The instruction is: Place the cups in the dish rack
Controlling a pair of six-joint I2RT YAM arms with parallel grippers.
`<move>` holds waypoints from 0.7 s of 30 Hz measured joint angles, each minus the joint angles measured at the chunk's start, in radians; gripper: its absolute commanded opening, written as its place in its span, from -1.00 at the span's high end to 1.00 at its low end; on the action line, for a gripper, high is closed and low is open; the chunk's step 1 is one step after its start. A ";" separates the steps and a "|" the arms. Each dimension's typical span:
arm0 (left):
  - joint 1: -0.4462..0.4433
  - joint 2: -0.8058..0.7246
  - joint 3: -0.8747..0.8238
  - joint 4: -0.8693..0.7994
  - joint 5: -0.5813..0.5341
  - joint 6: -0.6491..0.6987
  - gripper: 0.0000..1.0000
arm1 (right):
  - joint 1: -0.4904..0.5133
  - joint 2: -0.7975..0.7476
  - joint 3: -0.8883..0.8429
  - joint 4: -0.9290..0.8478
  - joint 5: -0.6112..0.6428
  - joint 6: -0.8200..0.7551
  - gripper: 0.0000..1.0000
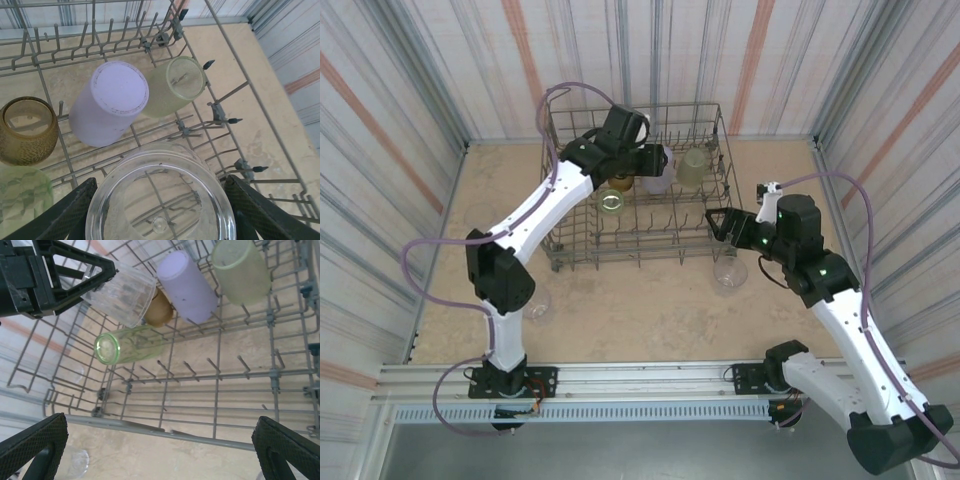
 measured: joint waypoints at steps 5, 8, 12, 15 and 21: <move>-0.021 0.038 0.019 -0.003 -0.038 0.032 1.00 | -0.003 -0.005 -0.015 -0.006 0.018 -0.019 -0.98; -0.026 0.053 0.020 -0.002 -0.047 0.039 1.00 | -0.006 -0.009 -0.030 -0.007 0.023 -0.022 -0.98; -0.026 0.072 0.020 -0.002 -0.065 0.039 1.00 | -0.008 -0.025 -0.058 -0.009 0.023 -0.027 -0.97; -0.026 0.092 0.020 -0.002 -0.087 0.040 1.00 | -0.017 -0.038 -0.071 -0.020 0.025 -0.034 -0.97; -0.027 0.123 0.020 0.002 -0.119 0.040 1.00 | -0.038 -0.064 -0.085 -0.032 0.021 -0.045 -0.98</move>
